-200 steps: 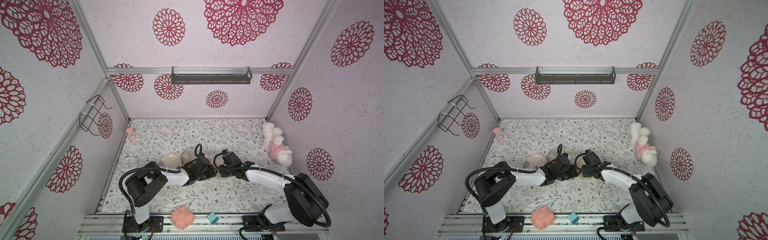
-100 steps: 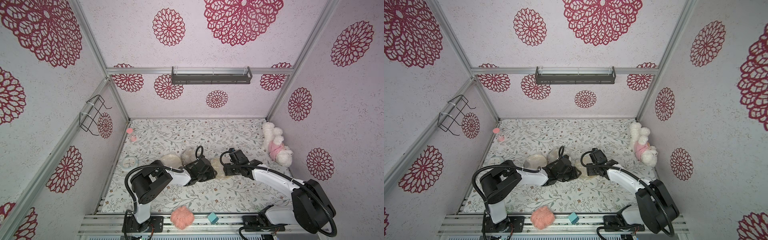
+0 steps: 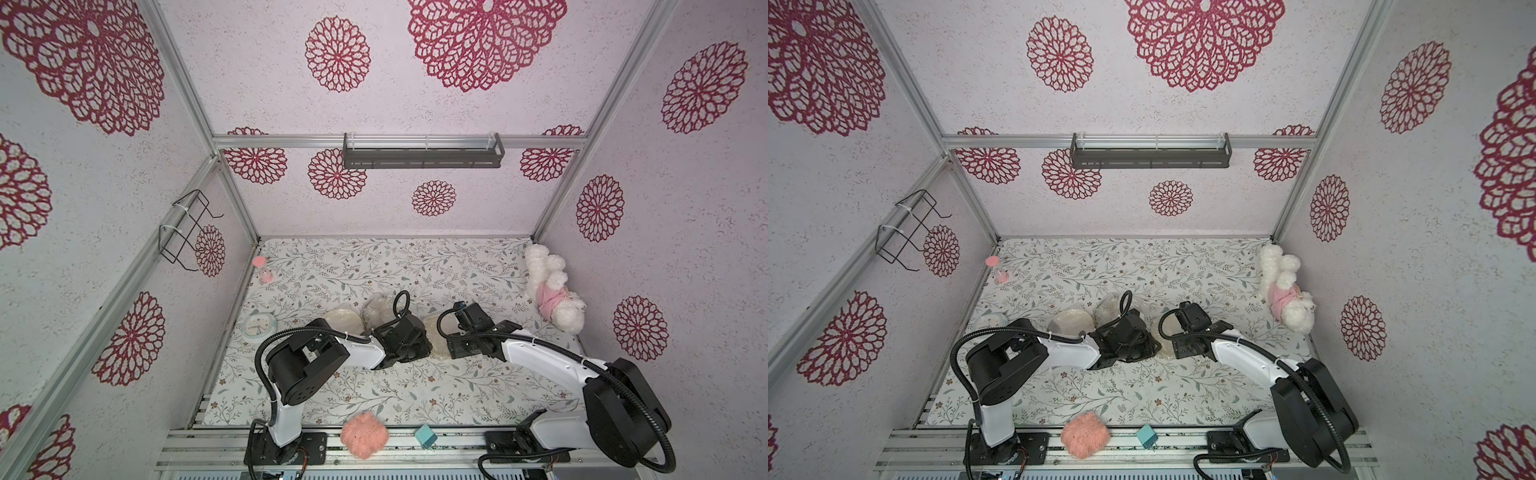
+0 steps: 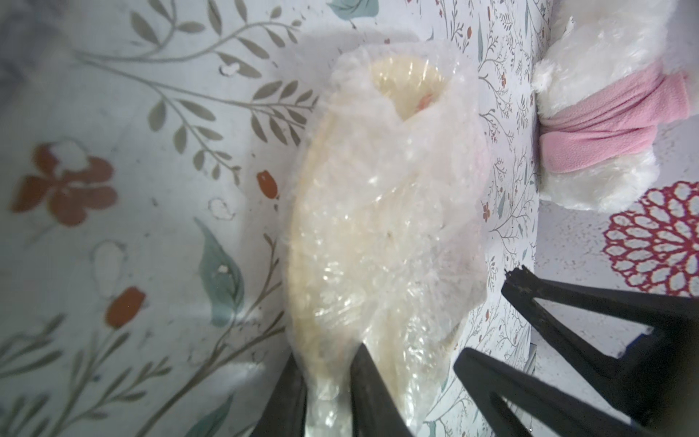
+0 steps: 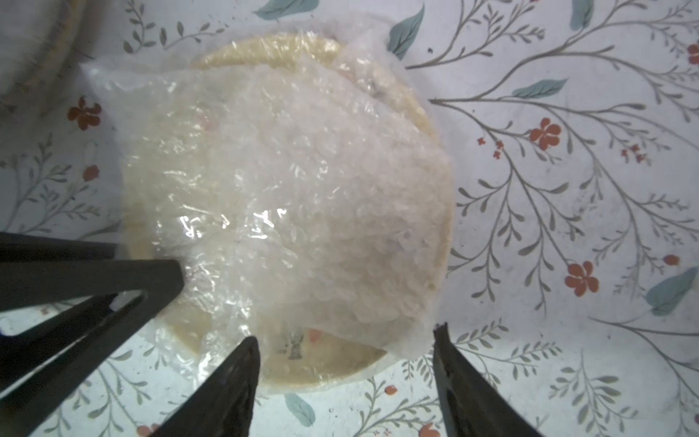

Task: Unpack dinner plates from bubble wrap
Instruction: Unwrap the bubble wrap at the center of the board.

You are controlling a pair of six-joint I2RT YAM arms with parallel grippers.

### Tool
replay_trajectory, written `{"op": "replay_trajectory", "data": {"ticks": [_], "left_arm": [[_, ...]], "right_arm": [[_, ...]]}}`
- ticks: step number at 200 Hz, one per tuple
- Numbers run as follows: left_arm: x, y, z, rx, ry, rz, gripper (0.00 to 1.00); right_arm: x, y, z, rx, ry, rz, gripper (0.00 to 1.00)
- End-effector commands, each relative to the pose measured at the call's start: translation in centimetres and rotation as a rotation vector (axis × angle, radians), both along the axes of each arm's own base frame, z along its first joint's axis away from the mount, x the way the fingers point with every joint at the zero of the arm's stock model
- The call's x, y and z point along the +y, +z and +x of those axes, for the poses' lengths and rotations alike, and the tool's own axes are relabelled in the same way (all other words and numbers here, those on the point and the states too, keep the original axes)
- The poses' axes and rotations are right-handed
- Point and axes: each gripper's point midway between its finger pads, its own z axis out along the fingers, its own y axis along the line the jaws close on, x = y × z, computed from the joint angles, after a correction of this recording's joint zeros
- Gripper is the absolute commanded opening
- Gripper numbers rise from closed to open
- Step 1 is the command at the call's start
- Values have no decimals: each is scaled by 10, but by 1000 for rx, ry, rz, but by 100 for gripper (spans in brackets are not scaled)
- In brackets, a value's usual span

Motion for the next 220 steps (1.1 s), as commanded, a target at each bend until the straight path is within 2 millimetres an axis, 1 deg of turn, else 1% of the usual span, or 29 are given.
{"op": "replay_trajectory", "data": {"ticks": [1, 18, 36, 59, 83, 96, 107, 131, 145, 166, 188, 220], "left_arm": [[8, -13, -1, 3, 3, 78, 18], [10, -12, 2, 0, 10, 82, 17], [12, -10, 3, 1, 14, 85, 17], [13, -8, 5, 14, 18, 94, 16], [14, -6, 7, 29, 22, 96, 16], [15, -5, 7, 41, 27, 96, 15], [15, -4, 8, 47, 29, 92, 15], [16, -4, 7, 61, 33, 93, 15], [18, -5, 7, 67, 39, 99, 14], [18, -4, 7, 70, 40, 94, 14], [17, -3, 8, 71, 38, 90, 14], [16, -3, 9, 74, 35, 84, 14]], "right_arm": [[-8, 8, 7, -32, 18, -93, 72], [-6, 8, 10, -40, 40, -101, 71], [4, 7, 11, -50, 78, -83, 70], [13, 8, 8, -68, 120, -68, 70], [19, 13, 3, -101, 157, -54, 71], [17, 13, 0, -109, 162, -61, 72], [13, 9, -3, -100, 160, -82, 72], [11, 3, -4, -87, 142, -86, 72], [14, -3, -6, -60, 150, -92, 72], [14, -2, -4, -74, 144, -114, 71], [19, 1, -1, -87, 152, -100, 70], [23, -6, 2, -61, 158, -121, 68]]}}
